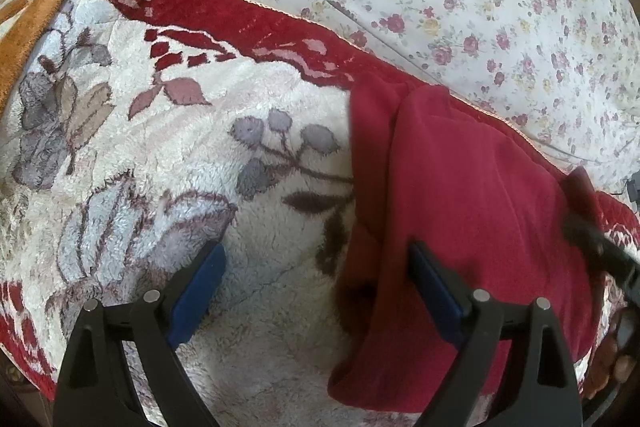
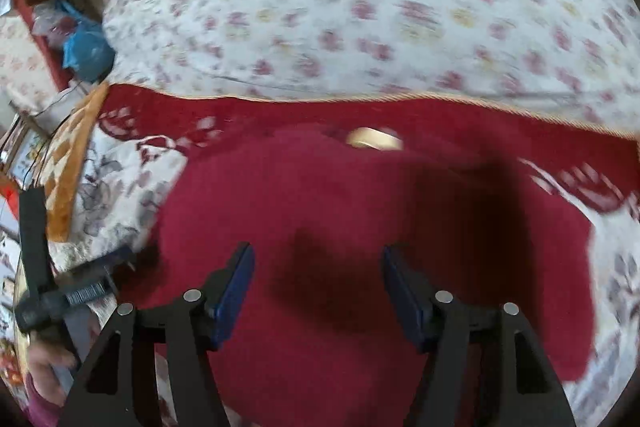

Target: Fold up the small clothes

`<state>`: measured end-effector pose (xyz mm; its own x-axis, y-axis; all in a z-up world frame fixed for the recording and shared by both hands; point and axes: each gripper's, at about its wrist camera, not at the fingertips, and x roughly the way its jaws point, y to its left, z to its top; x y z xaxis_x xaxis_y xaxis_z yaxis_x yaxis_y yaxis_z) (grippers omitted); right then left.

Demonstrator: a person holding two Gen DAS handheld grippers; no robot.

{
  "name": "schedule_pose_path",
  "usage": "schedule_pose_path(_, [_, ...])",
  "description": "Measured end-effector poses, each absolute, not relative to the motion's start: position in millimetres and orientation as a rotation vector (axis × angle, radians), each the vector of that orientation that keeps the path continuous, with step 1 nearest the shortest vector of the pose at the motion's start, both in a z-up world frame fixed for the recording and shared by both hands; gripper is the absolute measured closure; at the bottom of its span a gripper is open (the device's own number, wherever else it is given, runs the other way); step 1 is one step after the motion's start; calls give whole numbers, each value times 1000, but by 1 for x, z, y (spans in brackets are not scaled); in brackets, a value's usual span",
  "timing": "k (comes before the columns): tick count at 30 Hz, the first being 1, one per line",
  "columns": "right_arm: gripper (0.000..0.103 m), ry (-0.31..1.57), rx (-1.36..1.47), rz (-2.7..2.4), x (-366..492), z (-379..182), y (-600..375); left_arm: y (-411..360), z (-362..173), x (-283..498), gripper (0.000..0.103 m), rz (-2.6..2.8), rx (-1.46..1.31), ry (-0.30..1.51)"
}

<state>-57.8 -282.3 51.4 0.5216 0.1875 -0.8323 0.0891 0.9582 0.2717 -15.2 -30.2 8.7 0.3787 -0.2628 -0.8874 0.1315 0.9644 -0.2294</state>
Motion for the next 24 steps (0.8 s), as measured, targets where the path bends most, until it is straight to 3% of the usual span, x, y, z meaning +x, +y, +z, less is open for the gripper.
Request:
schedule_pose_path(10, [33,1082,273,140,21,22,-224,-31,5,-11,7,-265,-135,1166])
schedule_pose_path(17, [44,1112,179,84,72,-2,-209,-31,2,-8,6,-269,-130,1170])
schedule_pose_path(24, [42,1120,232,70,86,-14,-216,-32,1,-7,5,-270,-123,1169])
